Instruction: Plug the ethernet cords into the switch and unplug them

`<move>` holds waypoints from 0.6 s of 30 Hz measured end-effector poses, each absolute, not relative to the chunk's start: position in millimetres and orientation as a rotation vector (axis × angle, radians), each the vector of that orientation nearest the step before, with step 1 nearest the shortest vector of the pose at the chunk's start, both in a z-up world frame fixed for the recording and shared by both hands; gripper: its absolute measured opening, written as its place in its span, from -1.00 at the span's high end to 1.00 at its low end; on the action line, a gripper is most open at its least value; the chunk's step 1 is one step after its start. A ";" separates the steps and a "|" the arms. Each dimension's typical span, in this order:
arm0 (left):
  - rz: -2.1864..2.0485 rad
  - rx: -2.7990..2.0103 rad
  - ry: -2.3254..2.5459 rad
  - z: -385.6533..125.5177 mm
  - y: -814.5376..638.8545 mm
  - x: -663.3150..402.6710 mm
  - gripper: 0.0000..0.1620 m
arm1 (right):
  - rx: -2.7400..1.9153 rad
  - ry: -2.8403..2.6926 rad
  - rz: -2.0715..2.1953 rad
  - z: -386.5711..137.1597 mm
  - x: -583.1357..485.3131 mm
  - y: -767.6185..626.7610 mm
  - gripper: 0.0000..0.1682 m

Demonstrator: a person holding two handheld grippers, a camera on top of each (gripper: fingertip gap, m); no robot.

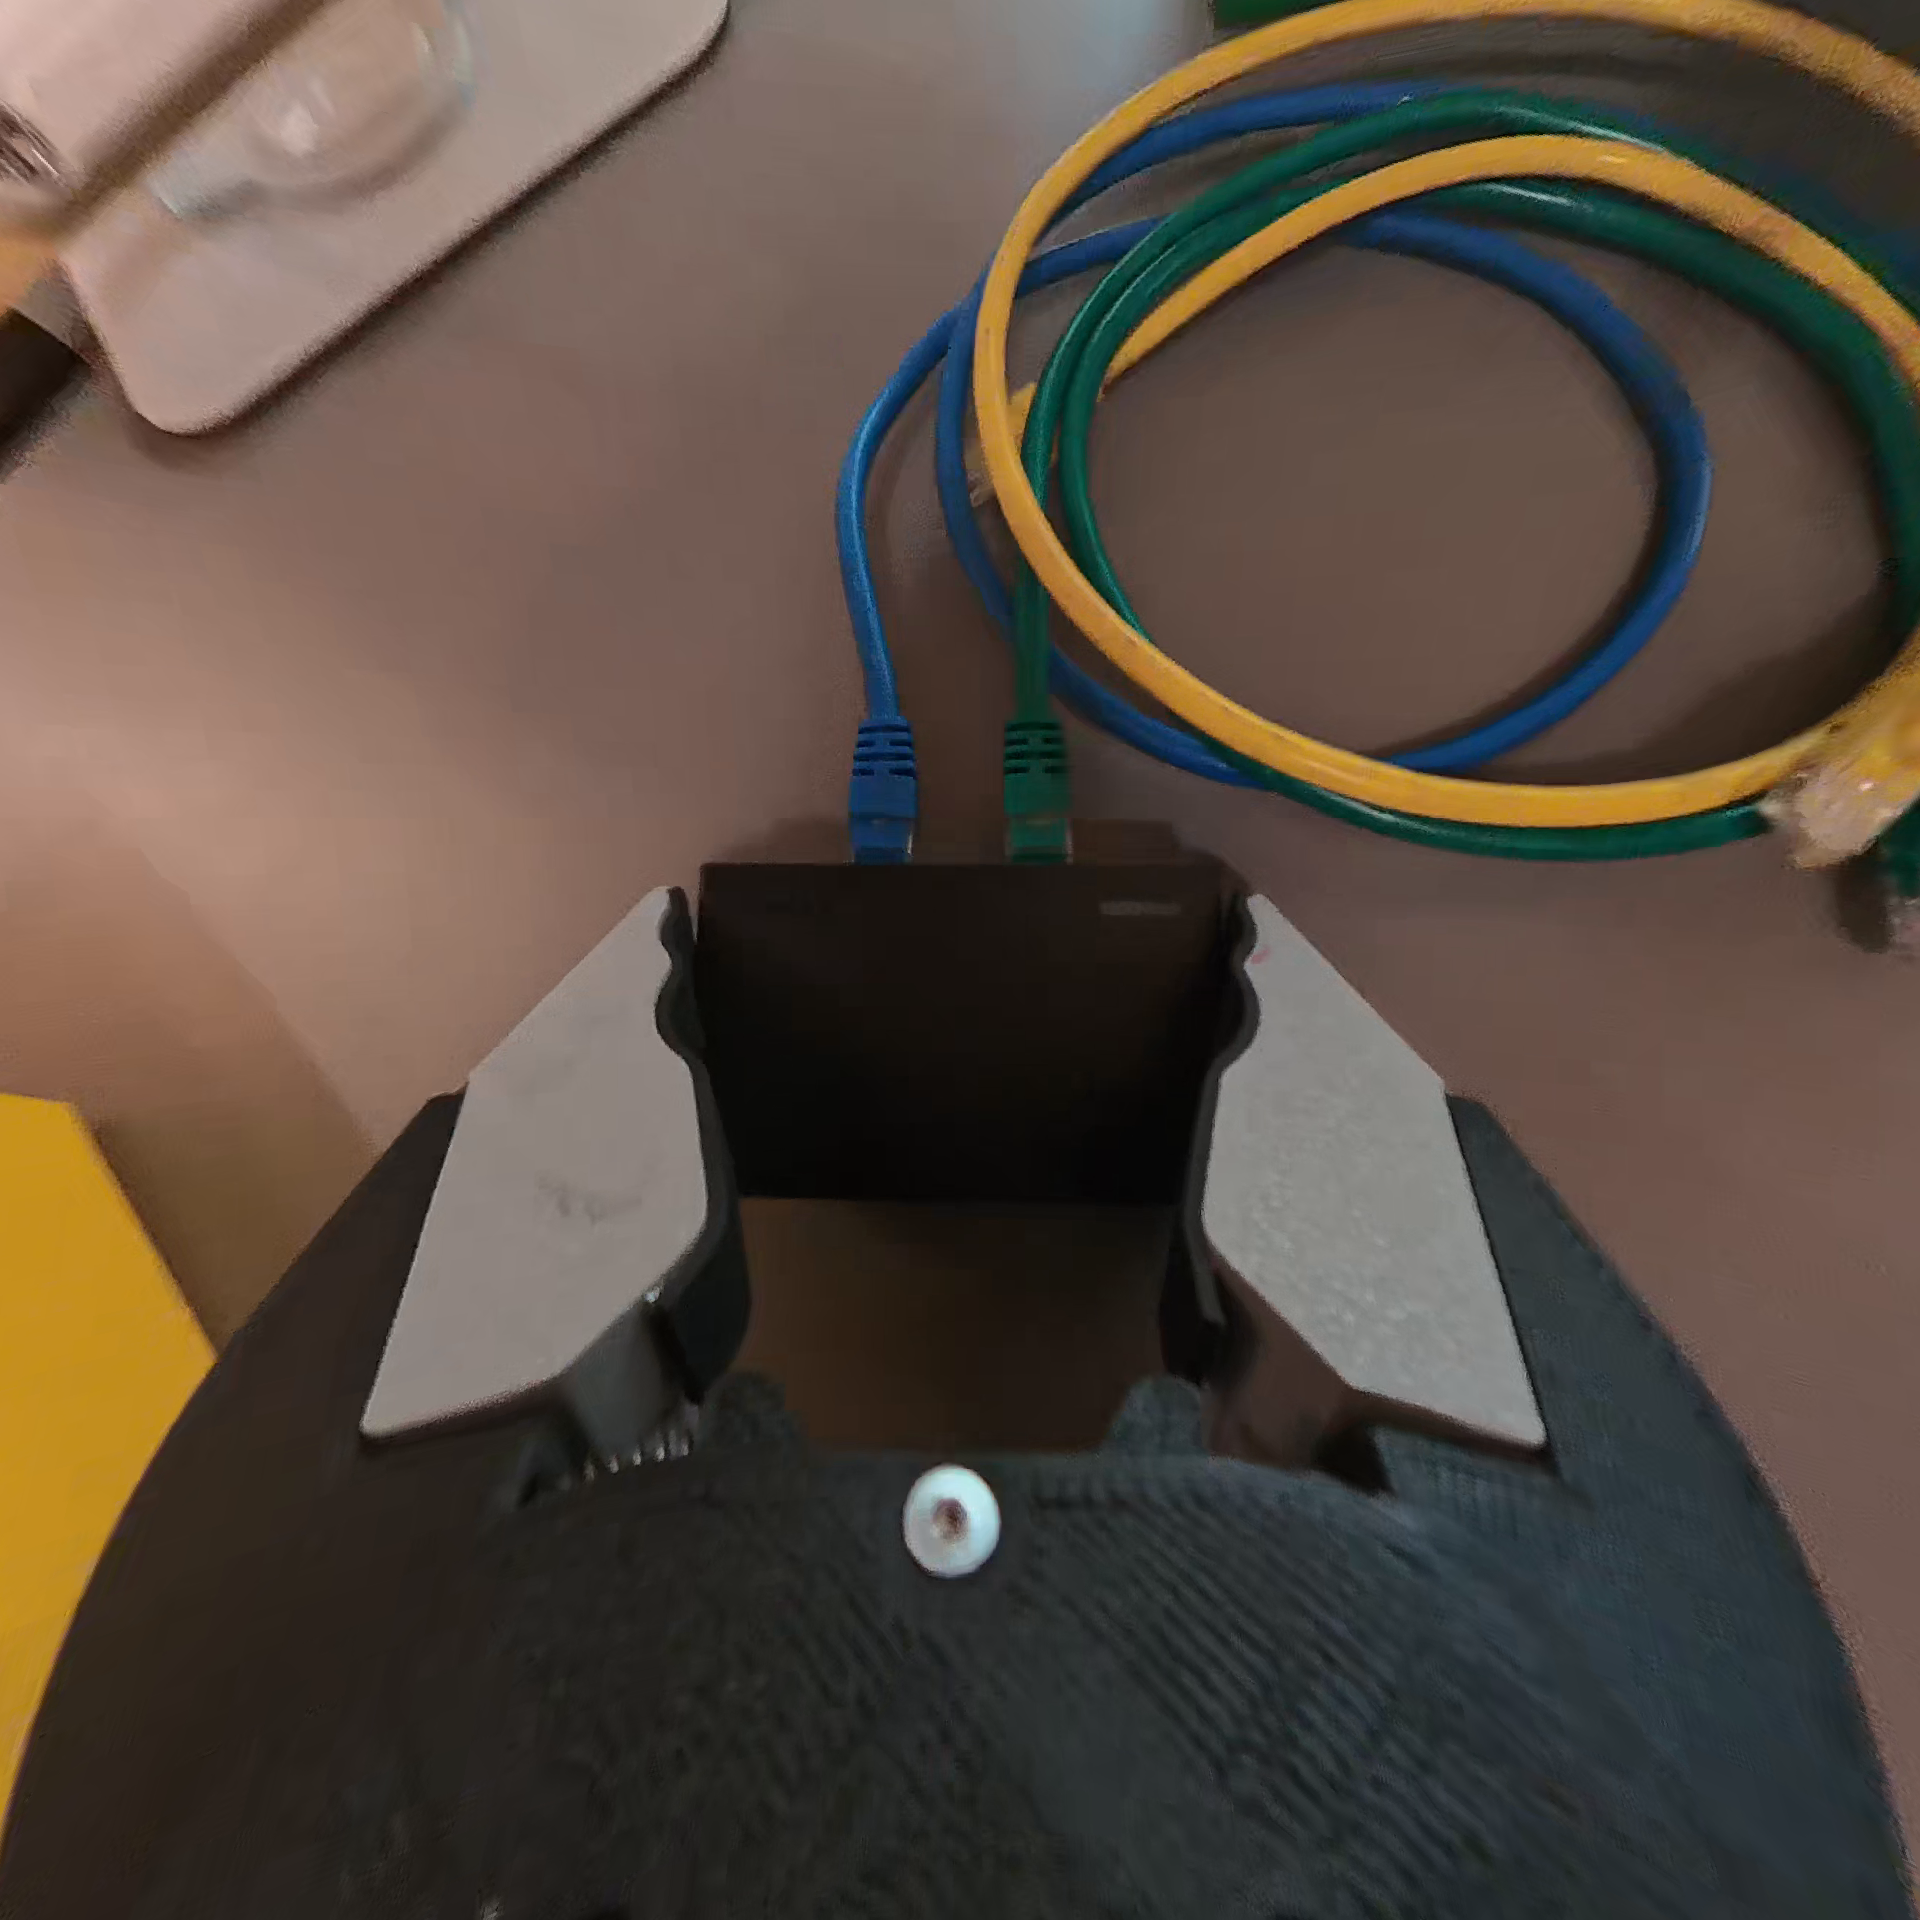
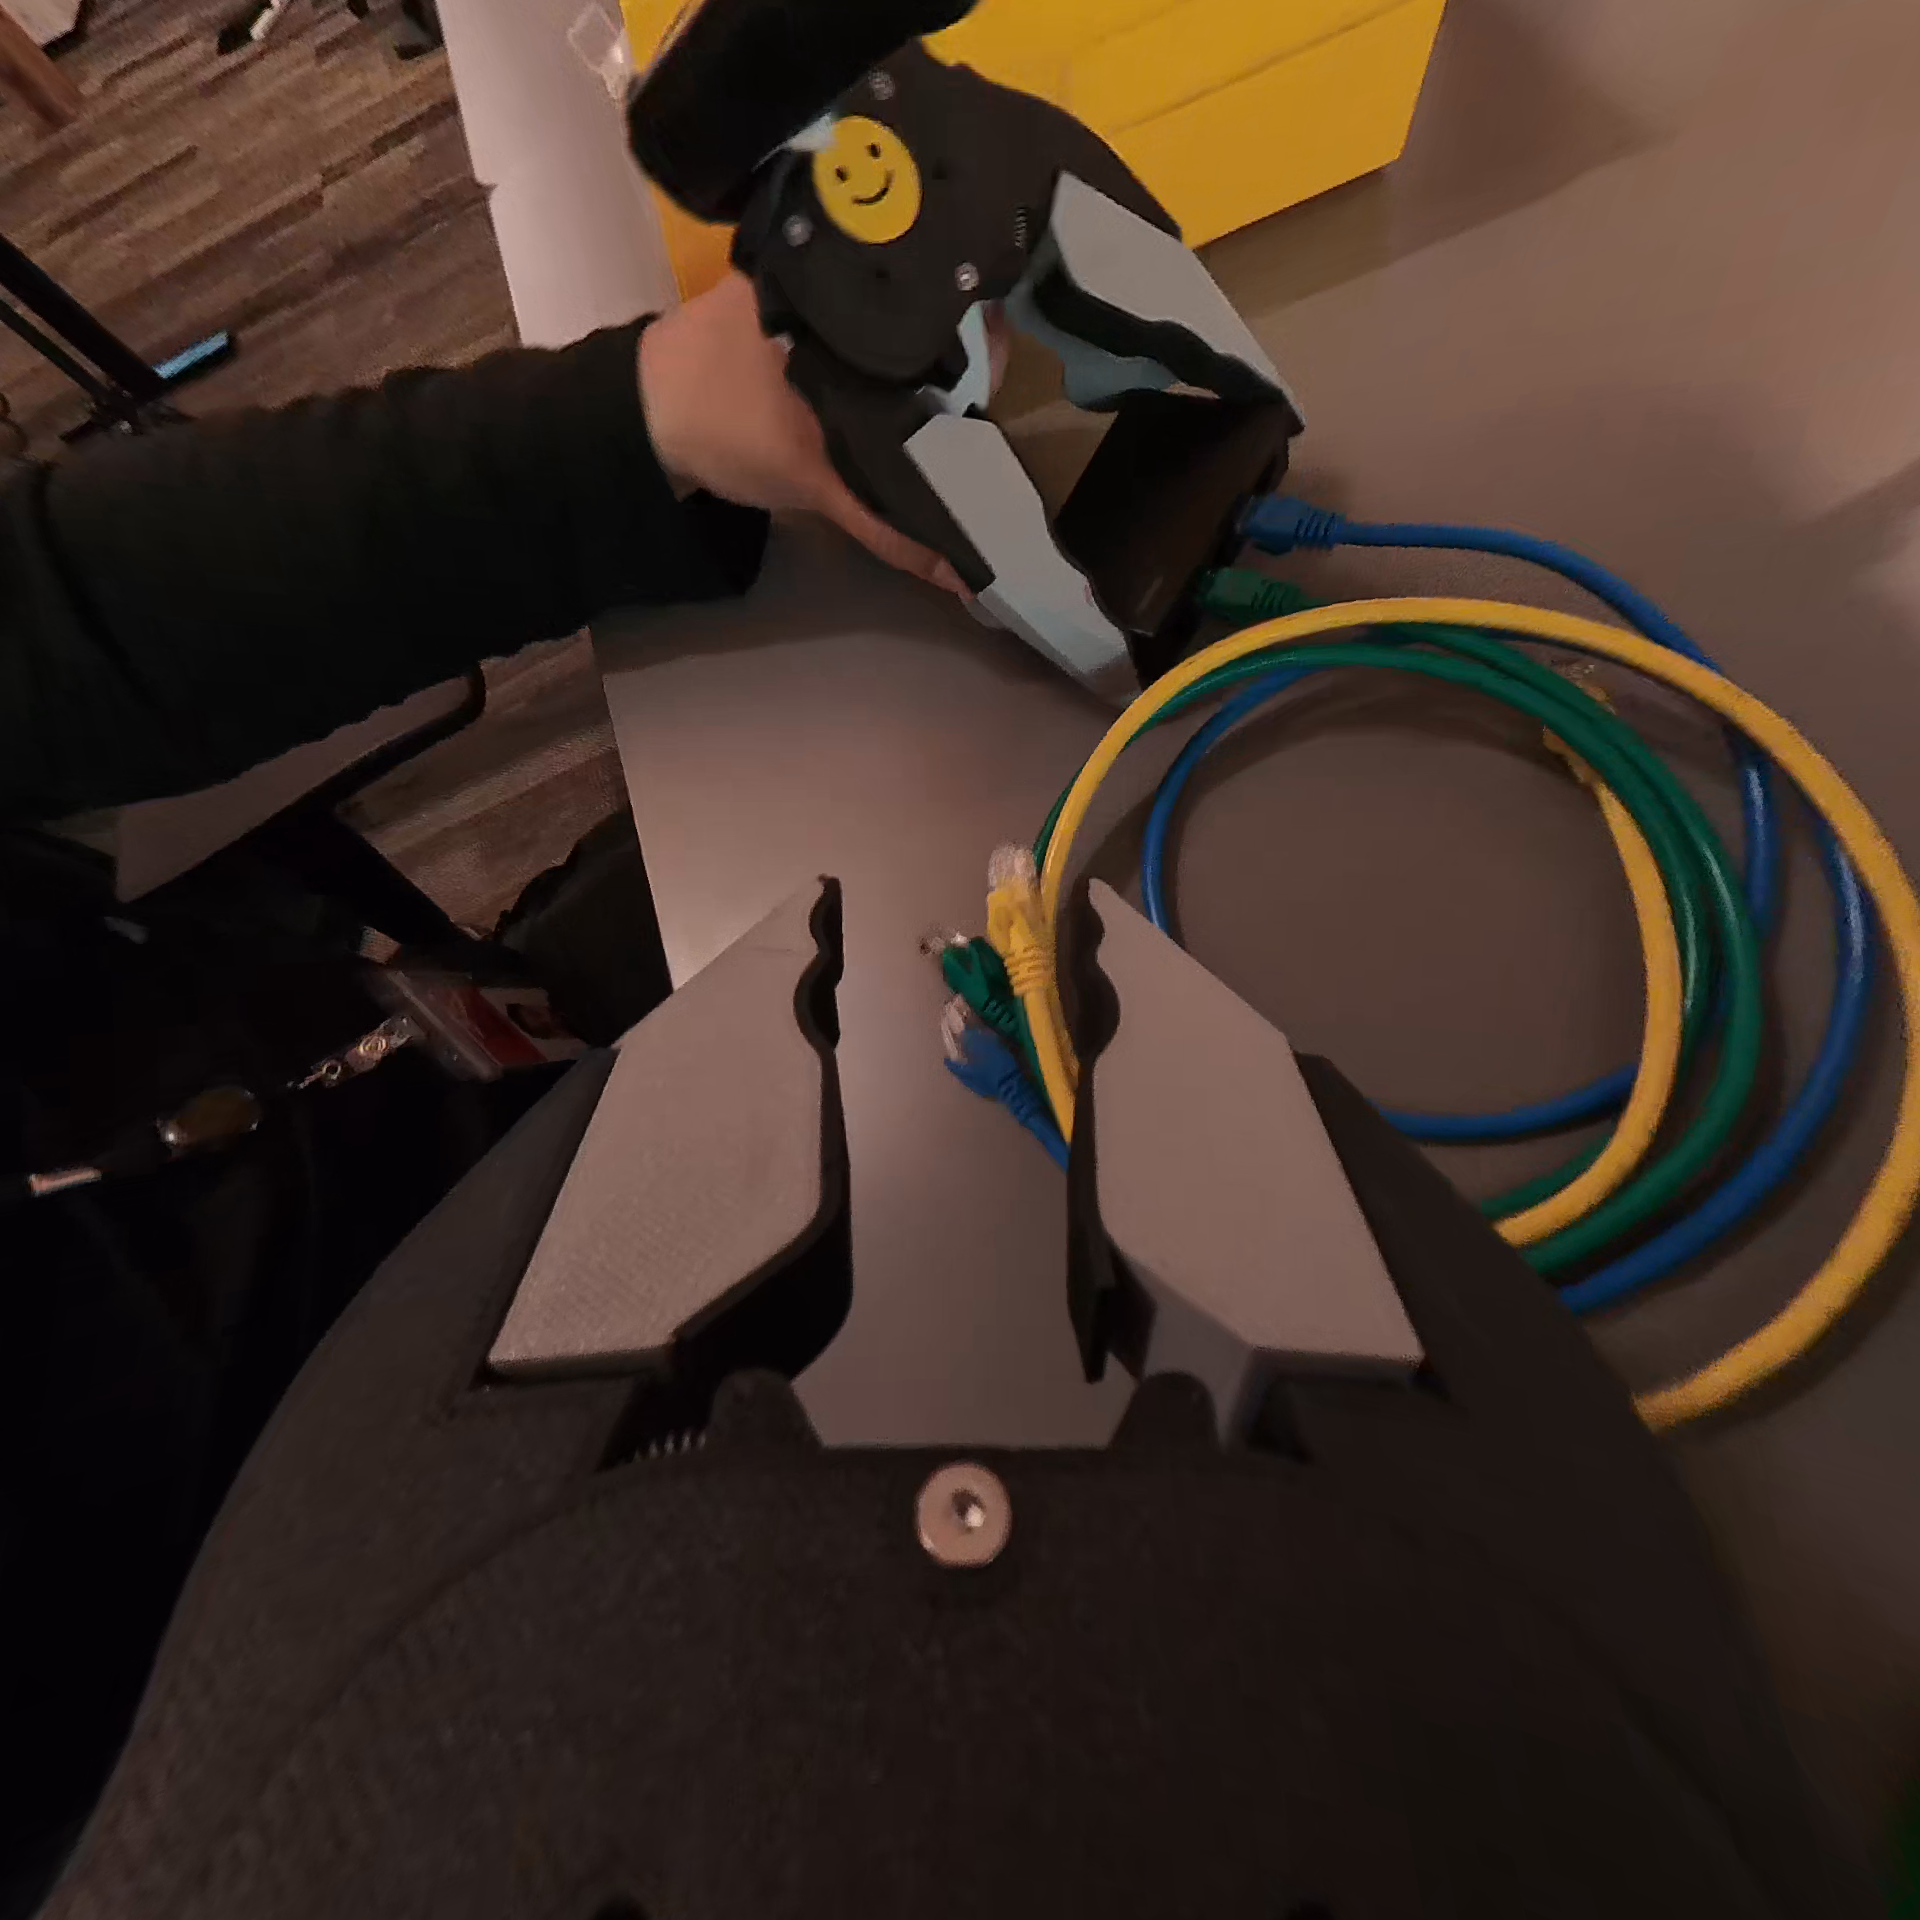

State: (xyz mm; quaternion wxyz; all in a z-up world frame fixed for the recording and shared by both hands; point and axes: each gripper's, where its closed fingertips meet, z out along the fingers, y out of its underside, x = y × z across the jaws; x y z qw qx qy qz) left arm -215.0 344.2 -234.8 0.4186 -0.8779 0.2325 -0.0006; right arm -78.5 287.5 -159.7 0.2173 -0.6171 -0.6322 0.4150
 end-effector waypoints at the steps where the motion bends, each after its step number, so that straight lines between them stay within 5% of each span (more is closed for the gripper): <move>1: 0.062 -2.149 0.605 -230.6 341.5 -215.4 -0.24 | -1.712 -1.728 1.169 -162.2 -85.4 288.1 0.52; 7: 0.497 -1.837 0.818 -211.8 326.4 -206.7 -0.08 | -1.662 -1.566 1.258 -167.9 -131.8 295.7 0.50; 9: 0.465 -1.844 0.877 -219.7 322.6 -198.4 0.83 | -1.668 -1.566 1.200 -177.7 -140.7 300.0 0.51; 10: 0.533 -1.824 0.898 -220.8 324.4 -200.5 1.00 | -1.670 -1.573 1.179 -181.9 -143.3 300.5 0.51; 18: 0.664 -1.812 0.946 -228.1 322.8 -198.3 0.88 | -1.691 -1.614 1.111 -192.5 -147.4 299.9 0.47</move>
